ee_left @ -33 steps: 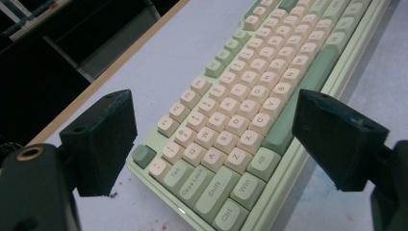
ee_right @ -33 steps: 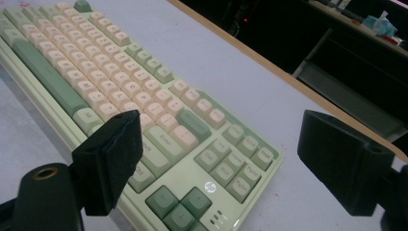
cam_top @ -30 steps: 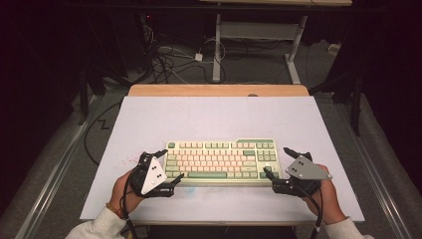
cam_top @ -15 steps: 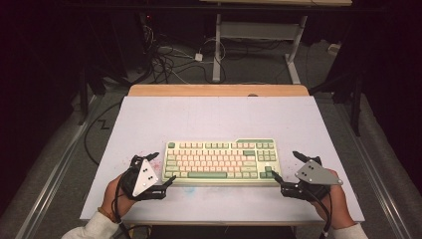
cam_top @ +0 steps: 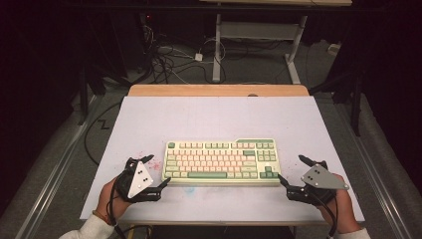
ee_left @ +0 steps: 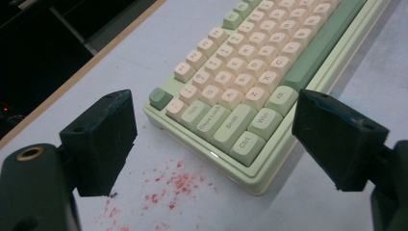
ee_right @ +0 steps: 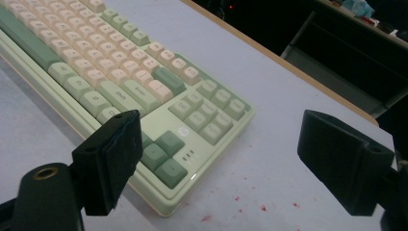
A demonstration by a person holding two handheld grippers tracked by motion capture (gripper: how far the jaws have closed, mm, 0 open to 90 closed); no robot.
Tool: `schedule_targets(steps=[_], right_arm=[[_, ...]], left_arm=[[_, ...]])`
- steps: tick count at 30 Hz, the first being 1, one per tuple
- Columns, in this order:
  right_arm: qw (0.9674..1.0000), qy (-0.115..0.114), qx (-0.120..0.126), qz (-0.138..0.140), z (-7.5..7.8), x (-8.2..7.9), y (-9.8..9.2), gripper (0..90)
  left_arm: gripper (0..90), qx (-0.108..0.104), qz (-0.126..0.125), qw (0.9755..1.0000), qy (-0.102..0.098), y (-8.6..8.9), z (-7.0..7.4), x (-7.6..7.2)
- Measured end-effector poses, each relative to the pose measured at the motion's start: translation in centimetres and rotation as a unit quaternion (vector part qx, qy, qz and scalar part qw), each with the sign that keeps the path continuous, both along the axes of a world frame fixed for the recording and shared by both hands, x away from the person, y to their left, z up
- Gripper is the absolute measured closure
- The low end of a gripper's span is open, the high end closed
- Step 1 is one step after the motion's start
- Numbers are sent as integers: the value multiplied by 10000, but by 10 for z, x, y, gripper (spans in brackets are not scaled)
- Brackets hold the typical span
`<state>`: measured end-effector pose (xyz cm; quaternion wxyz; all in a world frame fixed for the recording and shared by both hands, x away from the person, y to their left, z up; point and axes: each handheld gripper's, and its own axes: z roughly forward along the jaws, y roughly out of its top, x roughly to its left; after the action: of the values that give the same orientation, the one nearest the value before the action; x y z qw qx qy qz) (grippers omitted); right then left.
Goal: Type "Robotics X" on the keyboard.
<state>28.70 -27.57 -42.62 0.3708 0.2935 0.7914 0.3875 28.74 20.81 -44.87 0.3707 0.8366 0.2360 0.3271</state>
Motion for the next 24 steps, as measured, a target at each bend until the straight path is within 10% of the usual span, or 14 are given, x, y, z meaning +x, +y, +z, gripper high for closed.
schedule_targets(steps=[24], right_arm=[[9993, 119, 101, -344, -23, -7, -35, 168]], left_arm=[[150, 90, 260, 9988, 400, 25, -21, 1]])
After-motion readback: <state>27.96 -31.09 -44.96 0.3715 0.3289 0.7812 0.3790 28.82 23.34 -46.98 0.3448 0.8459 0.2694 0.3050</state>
